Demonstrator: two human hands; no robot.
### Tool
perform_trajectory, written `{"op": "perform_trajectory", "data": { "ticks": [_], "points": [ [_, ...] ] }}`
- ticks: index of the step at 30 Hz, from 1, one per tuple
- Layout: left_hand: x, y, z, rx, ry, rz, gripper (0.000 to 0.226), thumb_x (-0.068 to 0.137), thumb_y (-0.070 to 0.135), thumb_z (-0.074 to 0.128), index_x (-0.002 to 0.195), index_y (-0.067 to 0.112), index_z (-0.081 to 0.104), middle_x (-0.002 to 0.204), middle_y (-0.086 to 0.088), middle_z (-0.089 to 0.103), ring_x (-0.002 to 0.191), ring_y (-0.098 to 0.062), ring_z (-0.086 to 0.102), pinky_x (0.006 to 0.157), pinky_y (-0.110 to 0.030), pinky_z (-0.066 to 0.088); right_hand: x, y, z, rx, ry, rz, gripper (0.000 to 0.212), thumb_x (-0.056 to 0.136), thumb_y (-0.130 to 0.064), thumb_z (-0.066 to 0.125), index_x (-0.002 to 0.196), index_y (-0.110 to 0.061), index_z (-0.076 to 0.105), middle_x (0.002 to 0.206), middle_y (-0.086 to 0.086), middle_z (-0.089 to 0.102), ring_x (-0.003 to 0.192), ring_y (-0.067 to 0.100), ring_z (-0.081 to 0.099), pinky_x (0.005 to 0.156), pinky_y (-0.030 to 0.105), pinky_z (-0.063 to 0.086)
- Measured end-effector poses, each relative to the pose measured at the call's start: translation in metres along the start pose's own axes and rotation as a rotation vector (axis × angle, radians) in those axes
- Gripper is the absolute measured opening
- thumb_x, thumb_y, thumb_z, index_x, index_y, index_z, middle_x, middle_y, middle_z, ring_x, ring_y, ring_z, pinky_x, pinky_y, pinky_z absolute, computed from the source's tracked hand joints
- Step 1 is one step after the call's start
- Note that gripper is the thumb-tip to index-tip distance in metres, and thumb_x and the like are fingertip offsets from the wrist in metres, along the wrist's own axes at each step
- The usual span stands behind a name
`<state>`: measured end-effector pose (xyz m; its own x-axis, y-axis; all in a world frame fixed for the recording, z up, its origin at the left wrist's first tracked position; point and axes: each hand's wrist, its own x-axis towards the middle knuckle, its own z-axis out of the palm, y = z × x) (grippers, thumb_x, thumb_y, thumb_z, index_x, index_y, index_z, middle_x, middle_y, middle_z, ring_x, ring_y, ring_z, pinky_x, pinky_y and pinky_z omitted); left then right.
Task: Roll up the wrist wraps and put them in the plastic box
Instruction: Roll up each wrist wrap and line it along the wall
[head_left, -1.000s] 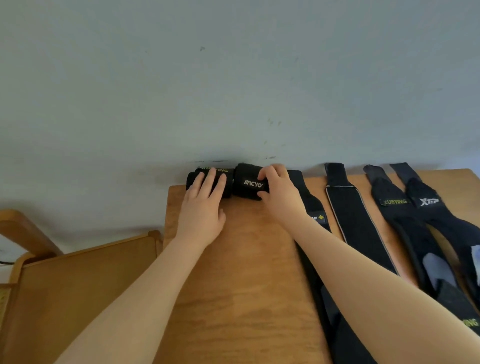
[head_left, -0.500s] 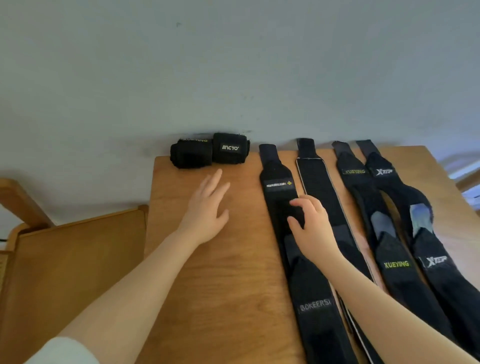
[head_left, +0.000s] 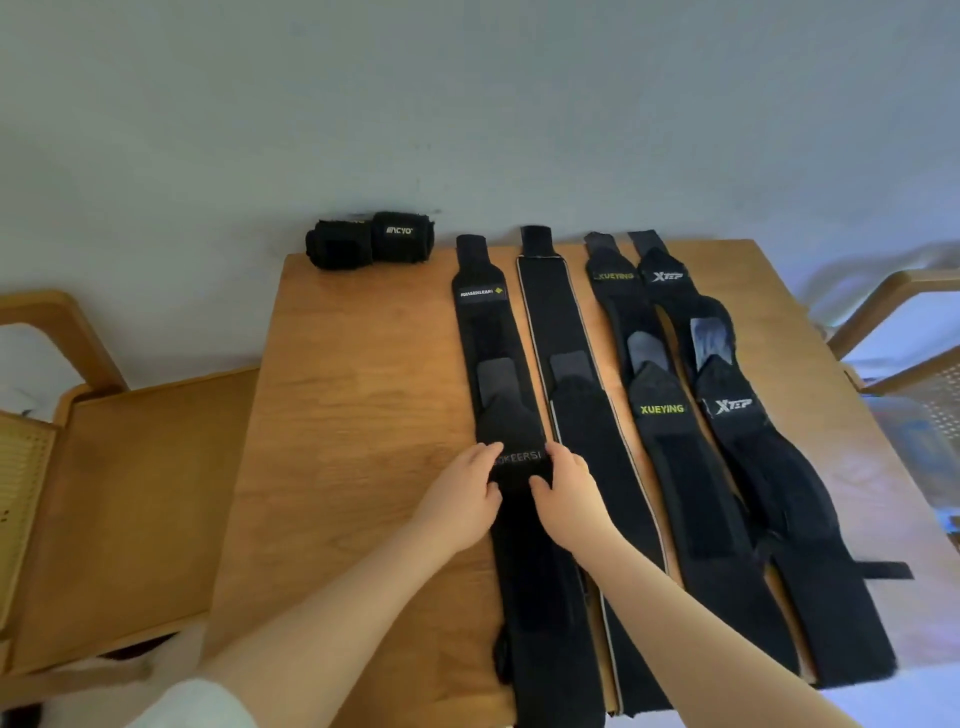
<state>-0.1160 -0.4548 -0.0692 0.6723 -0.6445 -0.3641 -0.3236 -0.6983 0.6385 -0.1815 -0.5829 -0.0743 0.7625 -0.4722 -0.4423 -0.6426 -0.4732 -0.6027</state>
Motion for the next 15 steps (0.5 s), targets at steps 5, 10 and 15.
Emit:
{"op": "perform_trajectory", "data": {
  "ticks": [5, 10, 15],
  "points": [
    [0.001, 0.025, -0.002, -0.146, 0.041, -0.158, 0.058, 0.101, 0.031, 0.040, 0.152, 0.021, 0.013, 0.152, -0.007, 0.032, 0.133, -0.022, 0.039, 0.103, -0.028, 0.036, 0.012, -0.002, -0.011, 0.178, -0.079, 0.079, 0.043, 0.093, -0.021, 0.057, 0.133, -0.015, 0.043, 0.125, 0.008, 0.054, 0.108, 0.022, 0.056, 0.090, 0.040, 0.052],
    [0.011, 0.030, -0.017, -0.478, 0.007, -0.228, 0.059, 0.097, 0.054, 0.031, 0.150, 0.032, 0.016, 0.155, 0.003, 0.026, 0.139, -0.019, 0.031, 0.110, -0.034, 0.027, -0.002, -0.016, -0.034, 0.245, -0.150, -0.193, 0.040, 0.096, -0.009, 0.050, 0.134, -0.020, 0.048, 0.100, -0.007, 0.060, 0.088, 0.005, 0.058, 0.082, 0.023, 0.051],
    [0.019, 0.018, -0.025, -0.957, -0.086, -0.245, 0.042, 0.098, 0.048, 0.038, 0.140, 0.043, 0.033, 0.132, 0.005, 0.055, 0.112, -0.016, 0.059, 0.090, -0.033, 0.052, -0.011, -0.021, -0.026, -0.031, -0.132, -0.355, 0.055, 0.098, -0.032, 0.047, 0.149, -0.025, 0.028, 0.116, -0.005, 0.045, 0.098, 0.008, 0.051, 0.085, 0.017, 0.040]
  ]
}}
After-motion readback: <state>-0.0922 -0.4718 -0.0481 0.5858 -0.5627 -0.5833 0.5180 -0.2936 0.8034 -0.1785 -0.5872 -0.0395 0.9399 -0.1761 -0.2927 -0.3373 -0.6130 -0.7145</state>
